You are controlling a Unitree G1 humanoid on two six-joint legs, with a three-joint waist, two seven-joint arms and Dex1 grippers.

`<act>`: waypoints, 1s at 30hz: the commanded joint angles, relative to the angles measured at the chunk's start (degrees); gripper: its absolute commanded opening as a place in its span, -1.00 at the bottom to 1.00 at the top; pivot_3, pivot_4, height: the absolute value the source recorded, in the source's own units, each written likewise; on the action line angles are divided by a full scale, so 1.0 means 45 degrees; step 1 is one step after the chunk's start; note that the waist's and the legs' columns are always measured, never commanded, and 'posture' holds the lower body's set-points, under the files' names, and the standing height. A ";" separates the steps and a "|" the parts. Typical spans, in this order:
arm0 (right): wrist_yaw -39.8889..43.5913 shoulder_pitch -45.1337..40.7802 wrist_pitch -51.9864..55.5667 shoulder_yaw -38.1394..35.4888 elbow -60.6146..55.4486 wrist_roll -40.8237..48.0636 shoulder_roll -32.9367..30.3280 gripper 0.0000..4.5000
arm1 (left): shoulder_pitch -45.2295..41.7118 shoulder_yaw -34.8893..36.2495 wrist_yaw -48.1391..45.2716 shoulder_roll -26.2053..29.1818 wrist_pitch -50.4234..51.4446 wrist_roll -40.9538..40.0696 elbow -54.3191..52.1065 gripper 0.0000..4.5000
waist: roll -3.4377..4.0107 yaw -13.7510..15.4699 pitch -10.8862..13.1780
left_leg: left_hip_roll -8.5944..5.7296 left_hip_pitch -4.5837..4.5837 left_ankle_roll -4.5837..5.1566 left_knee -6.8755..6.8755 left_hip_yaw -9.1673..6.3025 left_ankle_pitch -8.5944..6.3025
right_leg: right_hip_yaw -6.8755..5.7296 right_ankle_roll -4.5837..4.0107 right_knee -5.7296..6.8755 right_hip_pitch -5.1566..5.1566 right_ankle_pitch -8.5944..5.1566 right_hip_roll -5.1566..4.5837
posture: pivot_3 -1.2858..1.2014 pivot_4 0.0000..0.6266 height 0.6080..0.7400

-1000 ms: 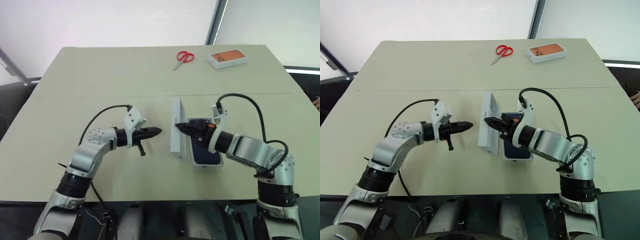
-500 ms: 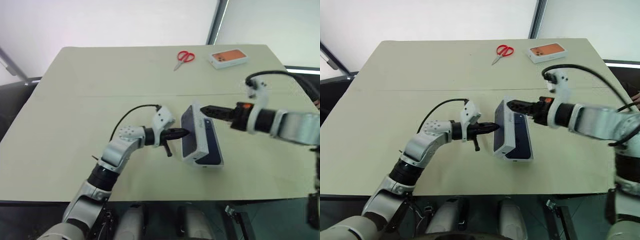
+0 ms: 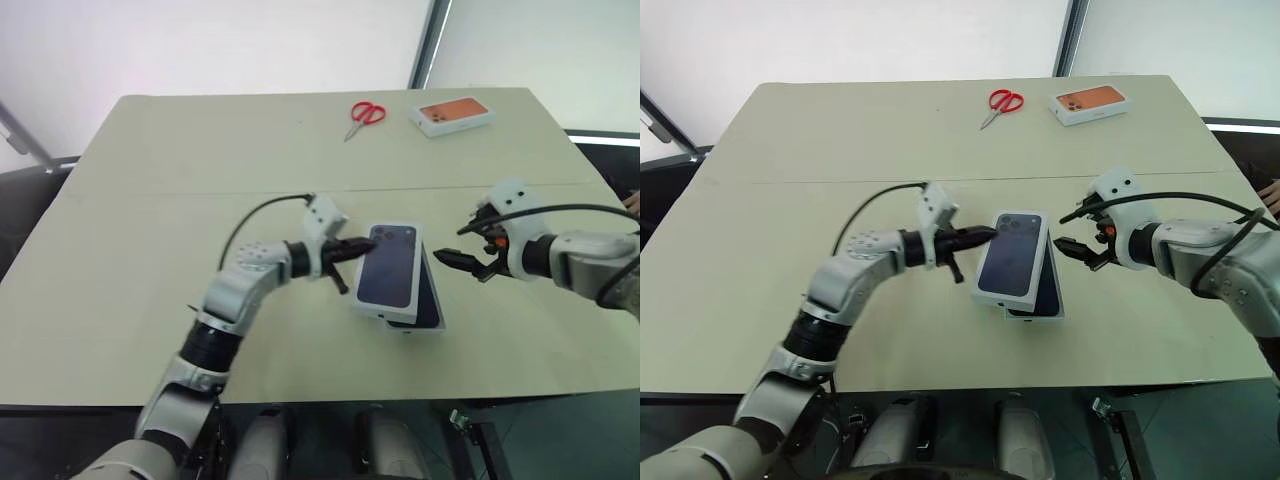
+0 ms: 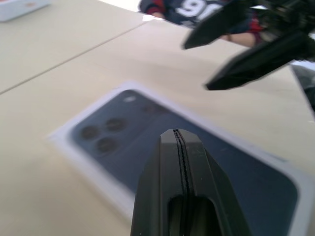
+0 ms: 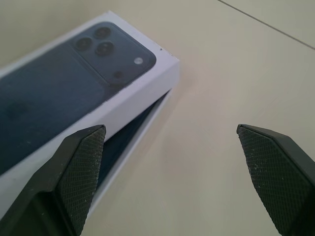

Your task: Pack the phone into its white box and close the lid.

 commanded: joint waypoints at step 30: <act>0.4472 0.0526 -0.1317 0.1095 -0.1548 -0.6647 0.1491 -0.97 | -0.0043 -0.2218 -0.0312 -0.0429 0.1713 0.0313 -0.0838 -1.00 | -0.0005 0.0053 0.0003 | -0.0024 -0.0006 -0.0011 0.0004 -0.0013 0.0006 | -0.0004 0.0000 -0.0002 0.0002 0.0000 -0.0028 | 0.03 -0.52 0.35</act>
